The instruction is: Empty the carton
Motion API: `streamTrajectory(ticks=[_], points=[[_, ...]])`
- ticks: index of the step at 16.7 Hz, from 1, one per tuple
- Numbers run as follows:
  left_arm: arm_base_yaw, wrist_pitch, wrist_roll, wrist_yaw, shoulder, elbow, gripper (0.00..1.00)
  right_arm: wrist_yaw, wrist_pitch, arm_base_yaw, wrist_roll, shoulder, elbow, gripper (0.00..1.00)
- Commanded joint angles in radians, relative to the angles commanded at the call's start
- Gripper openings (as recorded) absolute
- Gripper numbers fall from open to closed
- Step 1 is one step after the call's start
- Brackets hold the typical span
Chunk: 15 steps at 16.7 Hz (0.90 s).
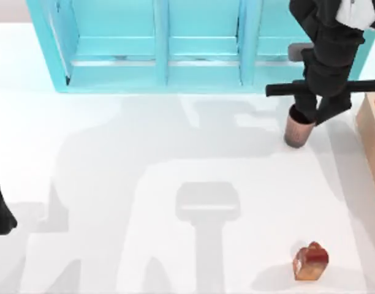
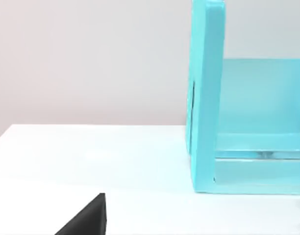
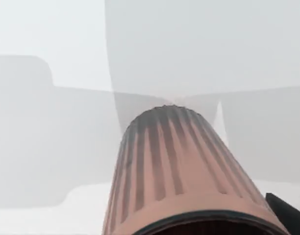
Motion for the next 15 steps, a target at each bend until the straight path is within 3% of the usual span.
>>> streamTrajectory(ticks=[6, 15], points=[[0.000, 0.000, 0.000, 0.000, 0.000, 0.000, 1.00, -0.002, 0.005, -0.034, -0.020, 0.001, -0.012, 0.00], [0.000, 0.000, 0.000, 0.000, 0.000, 0.000, 1.00, -0.002, 0.005, -0.034, -0.020, 0.001, -0.012, 0.68]])
